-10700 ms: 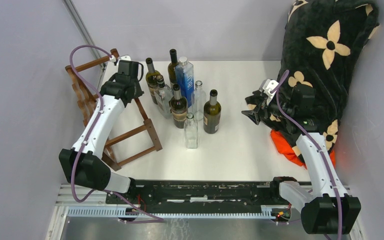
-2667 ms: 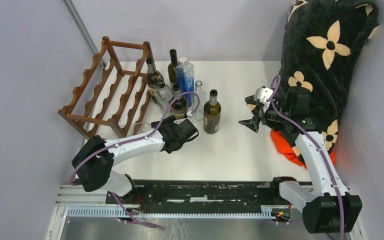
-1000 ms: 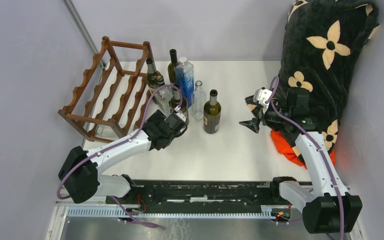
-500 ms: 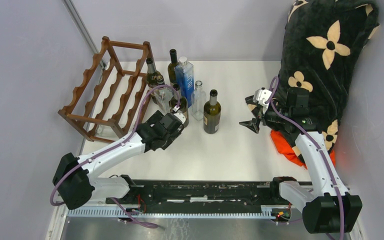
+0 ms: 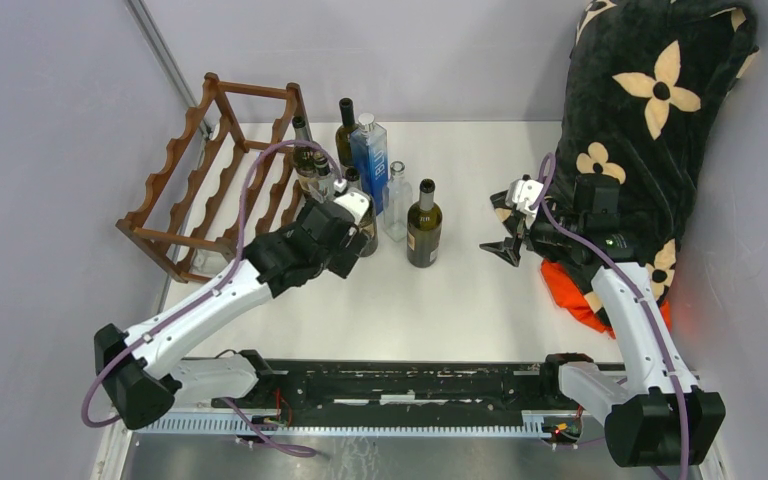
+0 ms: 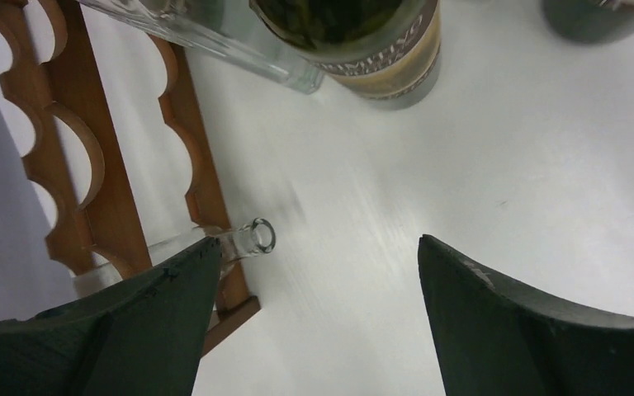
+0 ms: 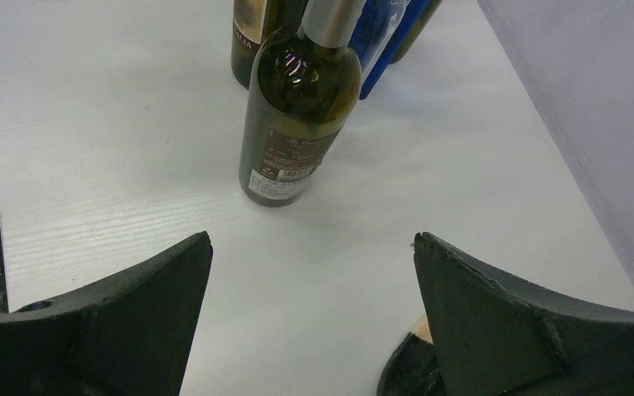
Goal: Put the wine bottle on the wine rack
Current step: Place the wine bottle in the wine rack.
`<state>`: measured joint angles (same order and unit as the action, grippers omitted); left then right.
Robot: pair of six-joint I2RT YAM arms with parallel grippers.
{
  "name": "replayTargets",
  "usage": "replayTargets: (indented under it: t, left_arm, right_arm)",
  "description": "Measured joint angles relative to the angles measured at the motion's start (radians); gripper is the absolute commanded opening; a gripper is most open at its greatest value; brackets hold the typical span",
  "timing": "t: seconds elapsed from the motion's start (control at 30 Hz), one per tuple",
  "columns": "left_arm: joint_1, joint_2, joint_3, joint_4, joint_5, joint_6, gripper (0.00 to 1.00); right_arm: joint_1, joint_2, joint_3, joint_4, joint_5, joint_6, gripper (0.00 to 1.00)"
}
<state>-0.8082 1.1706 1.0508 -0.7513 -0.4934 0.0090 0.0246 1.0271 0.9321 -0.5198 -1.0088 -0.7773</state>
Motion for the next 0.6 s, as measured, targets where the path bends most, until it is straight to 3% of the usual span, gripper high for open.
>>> replayTargets:
  t: [0.4, 0.6]
  left_arm:
    - [0.001, -0.149, -0.014, 0.019, 0.039, -0.531, 0.95]
    - [0.002, -0.157, -0.005, -0.047, 0.023, -0.58, 0.95]
  right_arm:
    - [0.0, 0.0, 0.002, -0.014, 0.0, -0.008, 0.98]
    - [0.06, 0.005, 0.035, -0.103, 0.043, -0.126, 0.98]
